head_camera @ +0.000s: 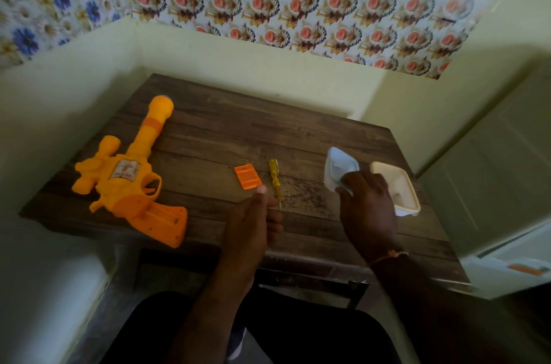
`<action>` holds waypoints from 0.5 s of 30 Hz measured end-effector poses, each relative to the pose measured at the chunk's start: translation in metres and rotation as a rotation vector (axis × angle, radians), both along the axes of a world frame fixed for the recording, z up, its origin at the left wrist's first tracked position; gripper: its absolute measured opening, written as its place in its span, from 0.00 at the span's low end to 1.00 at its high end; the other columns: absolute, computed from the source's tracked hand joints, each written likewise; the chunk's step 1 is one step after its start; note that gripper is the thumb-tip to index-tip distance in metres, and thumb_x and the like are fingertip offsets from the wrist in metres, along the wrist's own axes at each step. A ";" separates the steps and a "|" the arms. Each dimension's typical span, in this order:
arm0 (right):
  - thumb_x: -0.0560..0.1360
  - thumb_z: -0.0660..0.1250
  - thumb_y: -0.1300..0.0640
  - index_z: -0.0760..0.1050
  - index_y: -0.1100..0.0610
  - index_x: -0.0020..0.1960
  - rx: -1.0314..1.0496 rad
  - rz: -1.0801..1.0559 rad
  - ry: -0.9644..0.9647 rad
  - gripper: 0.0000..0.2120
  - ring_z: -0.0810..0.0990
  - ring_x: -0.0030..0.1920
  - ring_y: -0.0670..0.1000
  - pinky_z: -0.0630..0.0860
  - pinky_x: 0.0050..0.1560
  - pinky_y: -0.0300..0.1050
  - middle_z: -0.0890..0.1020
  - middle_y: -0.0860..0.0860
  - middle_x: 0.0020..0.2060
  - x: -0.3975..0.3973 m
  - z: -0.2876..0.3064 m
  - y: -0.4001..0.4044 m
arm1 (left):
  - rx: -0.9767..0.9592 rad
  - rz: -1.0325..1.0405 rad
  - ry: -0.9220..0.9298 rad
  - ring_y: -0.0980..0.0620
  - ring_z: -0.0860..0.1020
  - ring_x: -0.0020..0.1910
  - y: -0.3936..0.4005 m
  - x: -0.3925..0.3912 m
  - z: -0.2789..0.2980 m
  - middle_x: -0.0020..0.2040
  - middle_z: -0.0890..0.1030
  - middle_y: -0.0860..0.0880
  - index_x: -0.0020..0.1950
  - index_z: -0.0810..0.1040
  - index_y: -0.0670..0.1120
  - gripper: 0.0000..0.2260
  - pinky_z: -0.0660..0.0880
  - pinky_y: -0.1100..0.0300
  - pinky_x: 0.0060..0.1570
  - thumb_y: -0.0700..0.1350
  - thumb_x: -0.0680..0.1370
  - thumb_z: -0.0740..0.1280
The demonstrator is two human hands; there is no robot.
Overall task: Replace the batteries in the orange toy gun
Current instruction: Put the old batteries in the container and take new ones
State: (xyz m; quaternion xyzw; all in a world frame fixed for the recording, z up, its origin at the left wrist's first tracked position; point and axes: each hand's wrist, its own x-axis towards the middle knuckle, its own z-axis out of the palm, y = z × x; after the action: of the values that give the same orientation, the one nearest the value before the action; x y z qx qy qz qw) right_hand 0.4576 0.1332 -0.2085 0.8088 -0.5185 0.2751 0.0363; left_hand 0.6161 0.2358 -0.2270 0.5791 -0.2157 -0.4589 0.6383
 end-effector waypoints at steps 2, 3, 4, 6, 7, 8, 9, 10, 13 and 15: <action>0.70 0.71 0.61 0.76 0.56 0.50 -0.034 0.124 -0.041 0.09 0.77 0.51 0.54 0.77 0.45 0.49 0.80 0.54 0.49 0.010 0.004 0.030 | 0.033 -0.019 0.174 0.48 0.81 0.39 -0.002 0.000 0.004 0.42 0.83 0.42 0.54 0.80 0.41 0.23 0.78 0.57 0.38 0.59 0.81 0.57; 0.70 0.71 0.61 0.76 0.56 0.50 -0.058 0.188 -0.061 0.09 0.77 0.50 0.54 0.78 0.44 0.49 0.80 0.54 0.48 0.016 0.004 0.045 | 0.032 -0.037 0.315 0.47 0.82 0.43 0.000 0.000 0.009 0.45 0.84 0.41 0.57 0.79 0.40 0.23 0.78 0.55 0.42 0.58 0.81 0.57; 0.70 0.71 0.61 0.77 0.57 0.49 -0.091 0.256 -0.082 0.08 0.76 0.49 0.54 0.77 0.43 0.49 0.79 0.54 0.47 0.022 0.004 0.061 | 0.015 -0.054 0.431 0.46 0.82 0.47 0.002 0.002 0.009 0.51 0.84 0.39 0.61 0.77 0.39 0.22 0.78 0.53 0.46 0.57 0.81 0.59; 0.72 0.66 0.59 0.77 0.57 0.47 -0.140 0.383 -0.118 0.05 0.75 0.46 0.53 0.76 0.42 0.48 0.79 0.53 0.45 0.034 -0.001 0.089 | -0.030 -0.077 0.525 0.47 0.82 0.52 0.010 0.004 0.010 0.58 0.81 0.37 0.67 0.72 0.38 0.21 0.78 0.54 0.48 0.49 0.79 0.66; 0.73 0.65 0.58 0.77 0.57 0.48 -0.140 0.427 -0.130 0.05 0.75 0.45 0.53 0.75 0.42 0.48 0.78 0.52 0.45 0.039 -0.003 0.100 | -0.051 -0.105 0.564 0.48 0.82 0.51 0.014 0.005 0.011 0.57 0.80 0.39 0.68 0.70 0.40 0.23 0.78 0.55 0.48 0.46 0.76 0.71; 0.73 0.66 0.59 0.76 0.57 0.48 -0.129 0.454 -0.136 0.05 0.75 0.44 0.54 0.76 0.42 0.49 0.78 0.52 0.45 0.042 -0.006 0.109 | -0.060 -0.149 0.615 0.47 0.82 0.50 0.016 0.007 0.007 0.54 0.80 0.40 0.67 0.71 0.41 0.27 0.78 0.55 0.49 0.47 0.72 0.74; 0.73 0.67 0.59 0.76 0.56 0.49 -0.120 0.467 -0.139 0.05 0.76 0.44 0.55 0.76 0.41 0.50 0.77 0.51 0.45 0.044 -0.008 0.115 | -0.078 -0.145 0.639 0.45 0.82 0.50 0.020 0.008 0.009 0.52 0.80 0.39 0.65 0.73 0.40 0.28 0.78 0.52 0.50 0.50 0.70 0.76; 0.72 0.69 0.59 0.77 0.56 0.49 -0.113 0.469 -0.138 0.06 0.76 0.44 0.55 0.76 0.41 0.51 0.77 0.51 0.46 0.044 -0.009 0.118 | -0.089 -0.115 0.646 0.43 0.82 0.48 0.022 0.010 0.008 0.50 0.81 0.38 0.62 0.75 0.39 0.25 0.79 0.51 0.48 0.52 0.71 0.74; 0.74 0.68 0.48 0.77 0.54 0.52 -0.045 0.450 -0.142 0.12 0.76 0.49 0.52 0.77 0.45 0.49 0.77 0.49 0.50 0.043 -0.005 0.120 | -0.032 -0.143 0.800 0.46 0.82 0.34 0.027 0.009 0.016 0.38 0.82 0.40 0.46 0.82 0.38 0.25 0.77 0.54 0.40 0.60 0.78 0.59; 0.73 0.67 0.42 0.75 0.54 0.58 0.009 0.444 -0.132 0.20 0.74 0.56 0.50 0.77 0.52 0.46 0.76 0.49 0.57 0.045 0.001 0.118 | -0.033 -0.104 0.767 0.46 0.83 0.34 0.023 0.007 0.012 0.39 0.83 0.41 0.47 0.82 0.40 0.24 0.78 0.54 0.39 0.58 0.79 0.58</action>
State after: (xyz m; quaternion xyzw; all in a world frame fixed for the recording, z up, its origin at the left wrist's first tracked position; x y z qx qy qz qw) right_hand 0.5022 0.2516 -0.2080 0.8835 -0.3302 0.3263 -0.0628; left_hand 0.6227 0.2589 -0.2145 0.3433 0.0022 -0.6705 0.6577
